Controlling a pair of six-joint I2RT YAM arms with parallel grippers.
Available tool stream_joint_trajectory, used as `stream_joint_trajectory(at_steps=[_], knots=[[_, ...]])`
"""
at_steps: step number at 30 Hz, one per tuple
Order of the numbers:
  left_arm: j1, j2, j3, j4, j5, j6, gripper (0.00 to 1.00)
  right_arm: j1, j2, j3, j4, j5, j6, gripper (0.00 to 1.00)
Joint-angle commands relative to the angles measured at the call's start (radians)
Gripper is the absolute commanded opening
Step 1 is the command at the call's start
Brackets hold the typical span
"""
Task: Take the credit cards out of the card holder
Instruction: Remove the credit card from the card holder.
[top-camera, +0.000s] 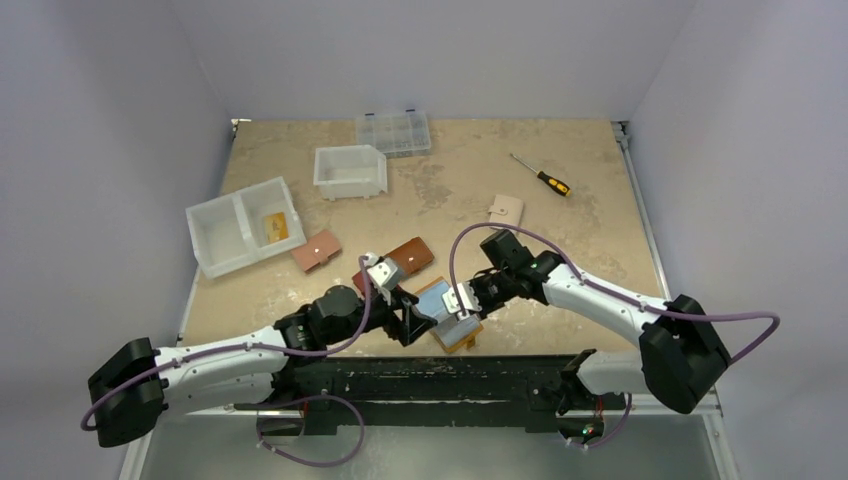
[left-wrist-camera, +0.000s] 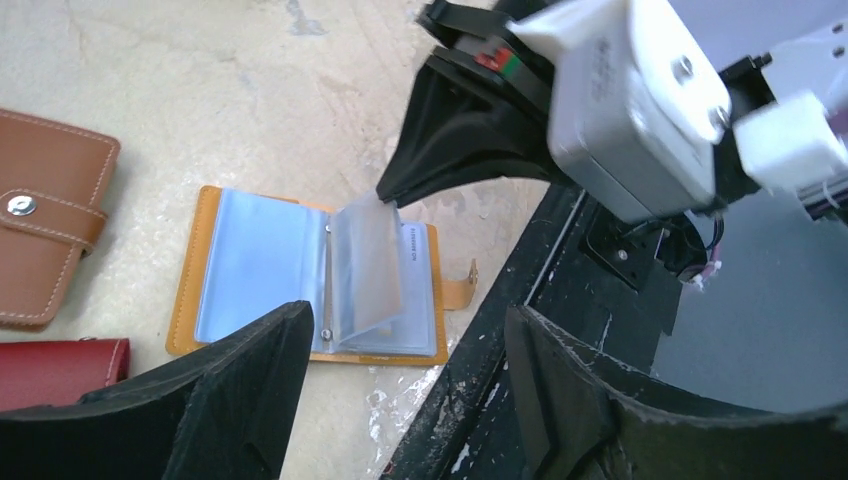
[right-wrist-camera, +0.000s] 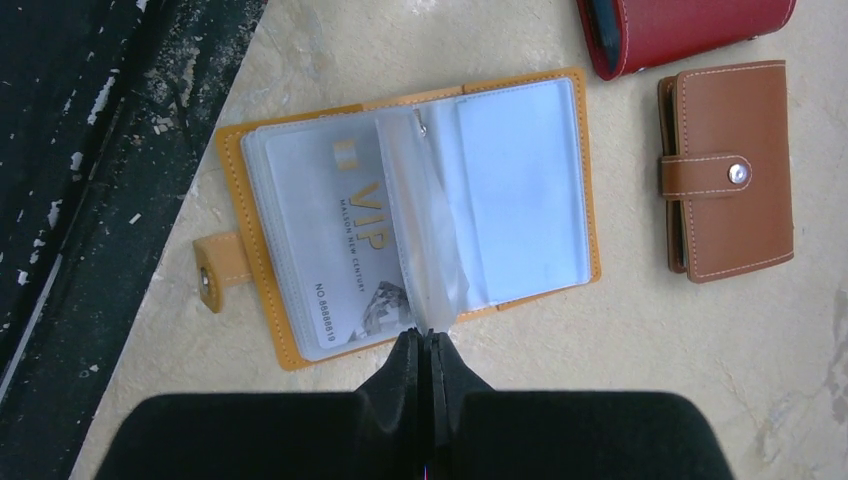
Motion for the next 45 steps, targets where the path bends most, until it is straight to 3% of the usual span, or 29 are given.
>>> stream_joint_trajectory(at_steps=[1, 10, 18, 26, 35, 42, 45], knots=[[-0.067, 0.018, -0.033, 0.139, -0.103, 0.094, 0.77, -0.03, 0.017, 0.062, -0.094, -0.094, -0.015, 0.0], [-0.157, -0.007, -0.133, 0.345, -0.166, 0.278, 0.82, -0.063, 0.054, 0.09, -0.12, -0.133, -0.004, 0.0], [-0.231, 0.163, -0.064, 0.362, -0.212, 0.421, 0.83, -0.064, 0.077, 0.102, -0.134, -0.148, -0.003, 0.0], [-0.254, 0.35, -0.008, 0.427, -0.294, 0.421, 0.79, -0.064, 0.088, 0.102, -0.13, -0.149, 0.004, 0.0], [-0.269, 0.499, 0.058, 0.454, -0.389, 0.409, 0.62, -0.064, 0.088, 0.103, -0.12, -0.154, 0.024, 0.04], [-0.267, 0.555, 0.088, 0.395, -0.432, 0.375, 0.23, -0.077, 0.069, 0.101, -0.093, -0.163, 0.076, 0.18], [-0.266, 0.56, 0.08, 0.375, -0.458, 0.345, 0.21, -0.103, 0.044, 0.102, -0.094, -0.185, 0.09, 0.27]])
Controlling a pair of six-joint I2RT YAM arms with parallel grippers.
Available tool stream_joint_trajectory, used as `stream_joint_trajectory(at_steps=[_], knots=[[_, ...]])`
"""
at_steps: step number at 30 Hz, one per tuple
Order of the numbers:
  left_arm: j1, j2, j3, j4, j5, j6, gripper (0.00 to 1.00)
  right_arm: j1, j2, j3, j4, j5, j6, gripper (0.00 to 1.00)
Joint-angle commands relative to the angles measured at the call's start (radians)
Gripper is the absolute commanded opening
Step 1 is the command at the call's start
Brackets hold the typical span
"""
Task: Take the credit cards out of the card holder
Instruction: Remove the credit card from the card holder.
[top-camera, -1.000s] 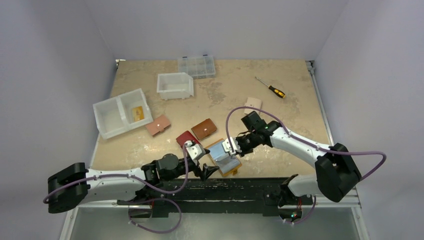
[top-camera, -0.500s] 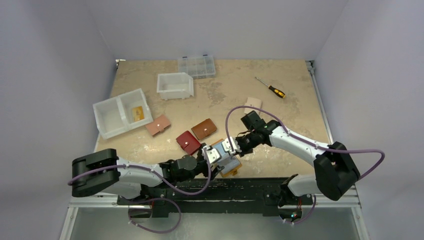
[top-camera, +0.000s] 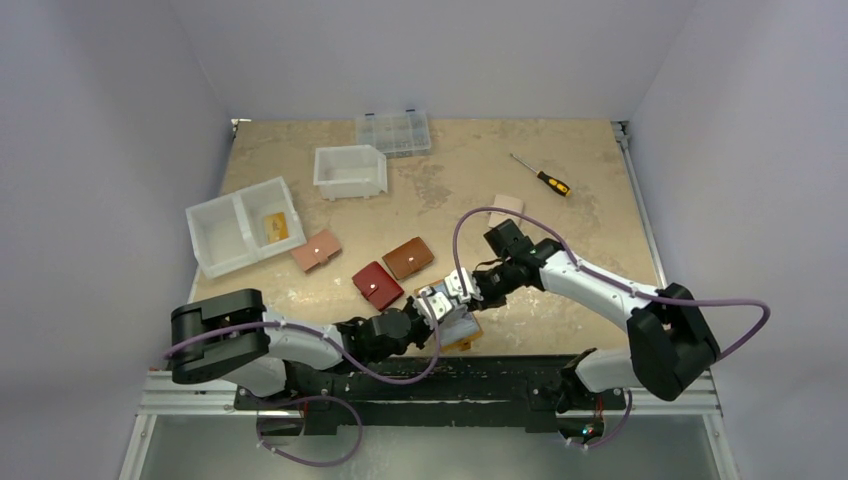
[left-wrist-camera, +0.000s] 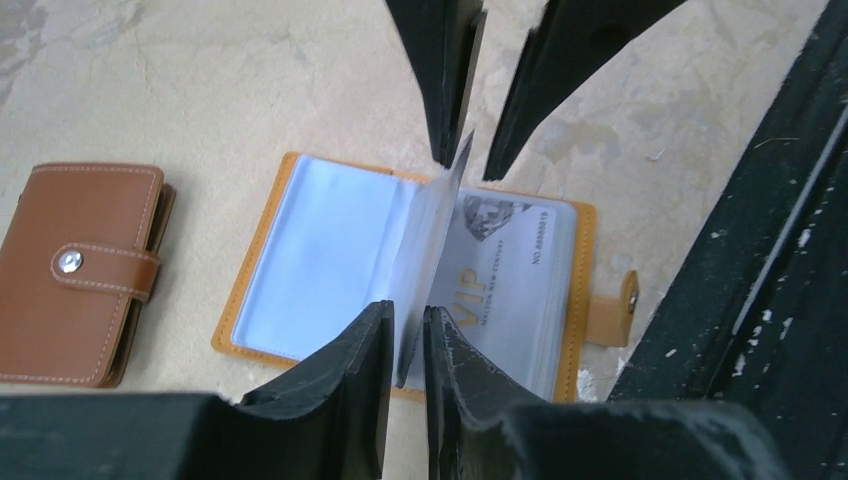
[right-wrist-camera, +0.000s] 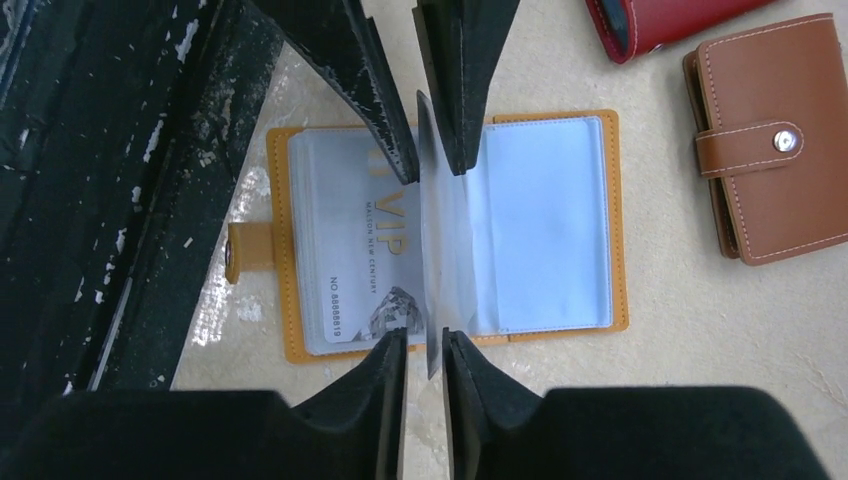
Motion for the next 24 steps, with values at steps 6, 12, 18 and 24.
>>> stream_joint_trajectory(at_steps=[6, 12, 18, 24], knots=[[0.039, 0.008, 0.037, -0.077, -0.003, -0.123, 0.22, -0.069, -0.09, 0.03, -0.009, -0.099, 0.055, 0.39], [0.115, 0.016, 0.095, -0.157, 0.167, -0.165, 0.32, -0.095, -0.113, 0.049, -0.036, -0.111, 0.085, 0.47], [0.142, 0.071, 0.169, -0.232, 0.271, -0.146, 0.41, -0.114, -0.139, 0.058, -0.054, -0.134, 0.09, 0.48], [0.161, 0.185, 0.306, -0.365, 0.332, -0.138, 0.39, -0.146, -0.193, 0.059, -0.062, -0.168, 0.105, 0.49]])
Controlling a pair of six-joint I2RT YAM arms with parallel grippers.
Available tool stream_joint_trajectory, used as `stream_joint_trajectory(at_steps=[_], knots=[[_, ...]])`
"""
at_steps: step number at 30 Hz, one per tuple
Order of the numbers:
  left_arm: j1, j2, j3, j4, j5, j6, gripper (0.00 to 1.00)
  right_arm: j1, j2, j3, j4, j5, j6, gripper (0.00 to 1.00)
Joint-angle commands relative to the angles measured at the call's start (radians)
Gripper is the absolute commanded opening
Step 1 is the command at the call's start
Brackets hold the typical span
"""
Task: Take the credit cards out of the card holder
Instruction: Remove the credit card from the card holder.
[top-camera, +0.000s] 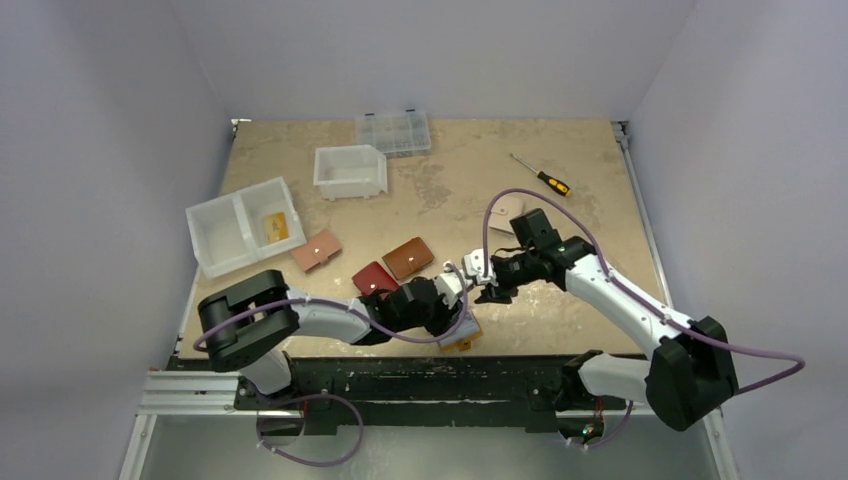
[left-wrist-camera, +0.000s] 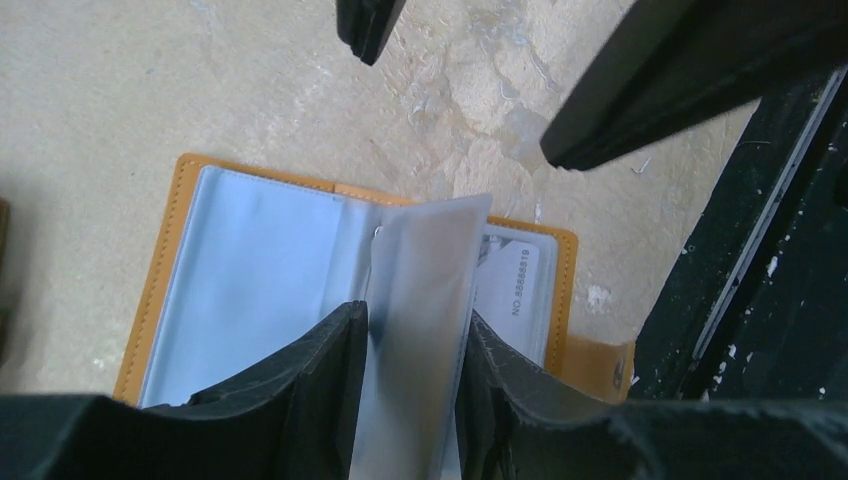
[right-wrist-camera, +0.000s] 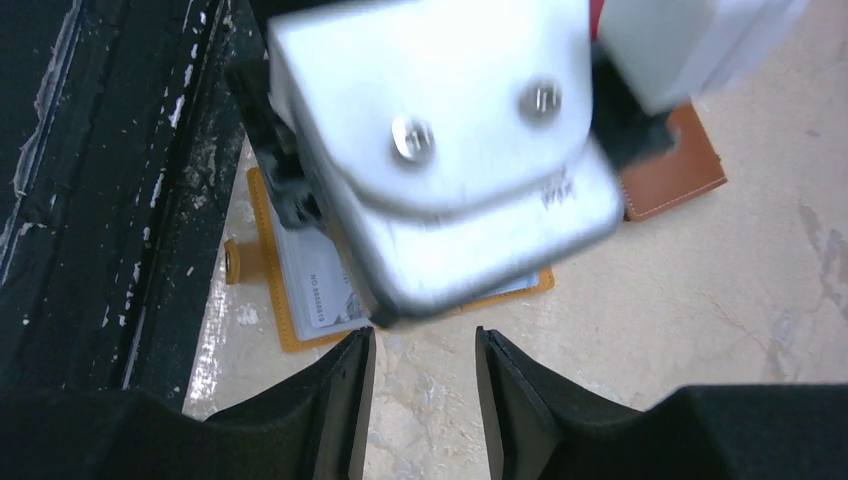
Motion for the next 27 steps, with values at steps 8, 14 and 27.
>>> stream_joint_trajectory(at_steps=[8, 14, 27], knots=[[0.053, 0.073, 0.169, -0.184, 0.018, -0.048, 0.17, -0.07, -0.115, 0.063, -0.022, -0.086, 0.087, 0.5], [0.125, 0.048, 0.157, -0.178, 0.039, -0.204, 0.0, -0.078, -0.112, 0.145, -0.096, -0.078, 0.153, 0.52], [0.163, -0.05, -0.048, 0.266, 0.049, -0.583, 0.0, -0.102, -0.071, 0.061, 0.04, -0.246, 0.462, 0.59]])
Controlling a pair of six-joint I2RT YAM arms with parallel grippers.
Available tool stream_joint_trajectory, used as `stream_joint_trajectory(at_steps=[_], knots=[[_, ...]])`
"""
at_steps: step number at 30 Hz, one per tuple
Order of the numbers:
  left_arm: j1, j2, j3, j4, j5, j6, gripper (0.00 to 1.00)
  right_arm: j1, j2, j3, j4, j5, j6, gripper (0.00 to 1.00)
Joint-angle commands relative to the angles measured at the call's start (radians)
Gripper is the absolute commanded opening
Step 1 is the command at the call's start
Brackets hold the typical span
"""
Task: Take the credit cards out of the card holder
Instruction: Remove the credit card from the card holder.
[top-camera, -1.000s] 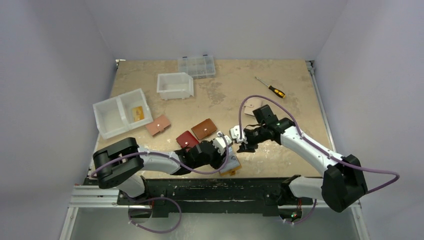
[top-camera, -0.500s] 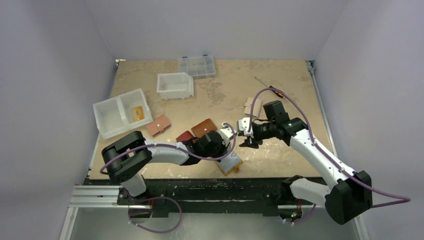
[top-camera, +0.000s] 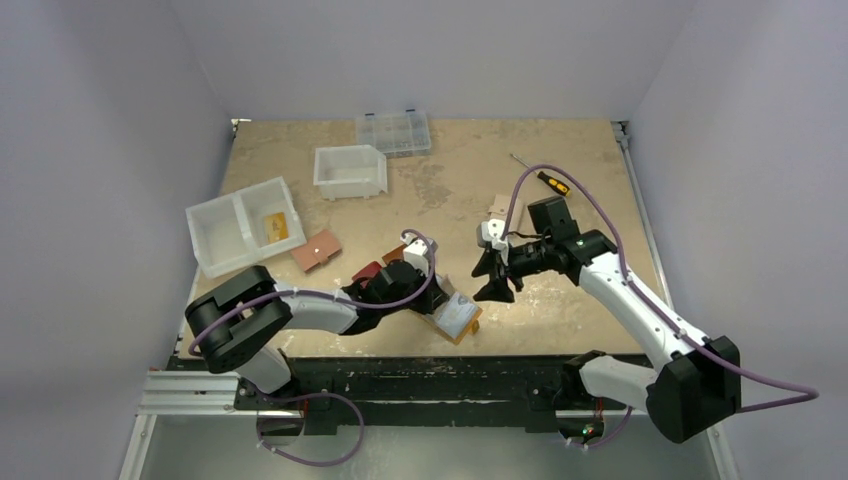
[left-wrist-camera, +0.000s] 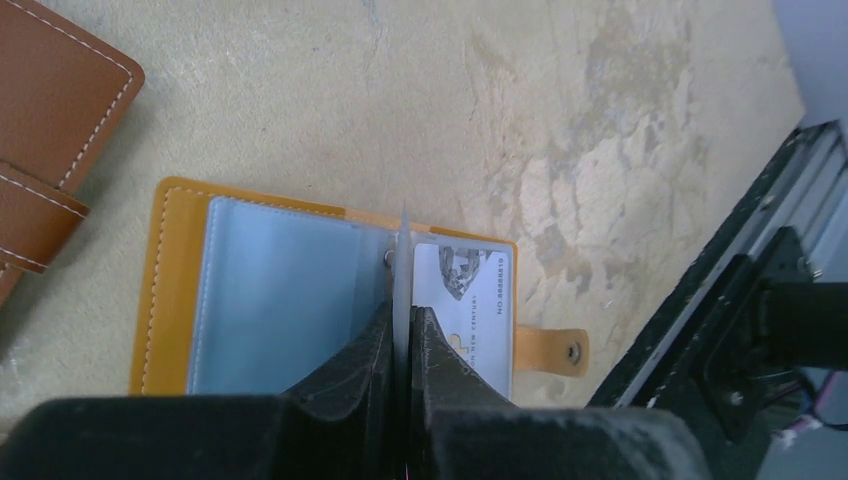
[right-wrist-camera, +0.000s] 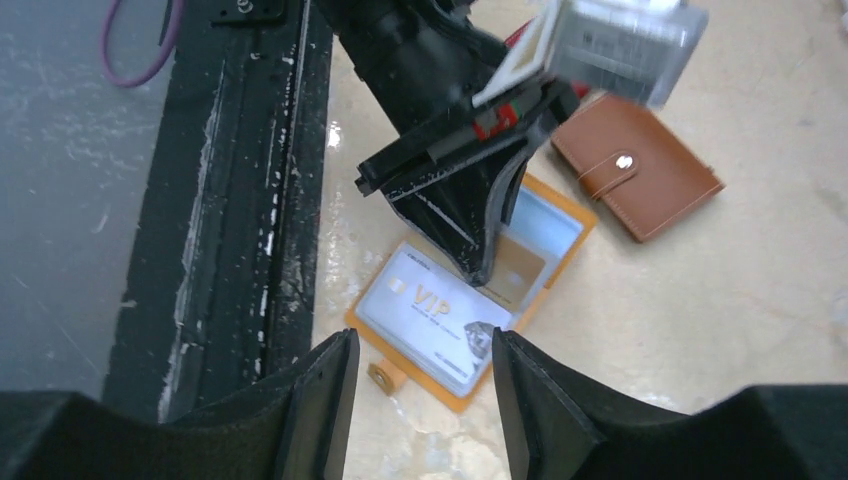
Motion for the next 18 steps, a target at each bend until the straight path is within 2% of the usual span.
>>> stream_joint_trajectory(at_steps=[1, 5, 10, 18], knots=[[-0.001, -0.037, -0.039, 0.264, -0.013, -0.165, 0.0, -0.01, 0.015, -0.036, 0.117, -0.062, 0.201, 0.6], [-0.002, -0.005, -0.063, 0.375, -0.033, -0.235, 0.0, -0.01, 0.059, -0.034, 0.156, -0.089, 0.271, 0.6], [-0.003, 0.043, -0.091, 0.494, -0.083, -0.304, 0.0, -0.01, 0.091, -0.052, 0.268, -0.074, 0.451, 0.58], [-0.025, 0.081, -0.127, 0.562, -0.196, -0.35, 0.0, -0.011, 0.126, -0.068, 0.338, -0.051, 0.558, 0.56]])
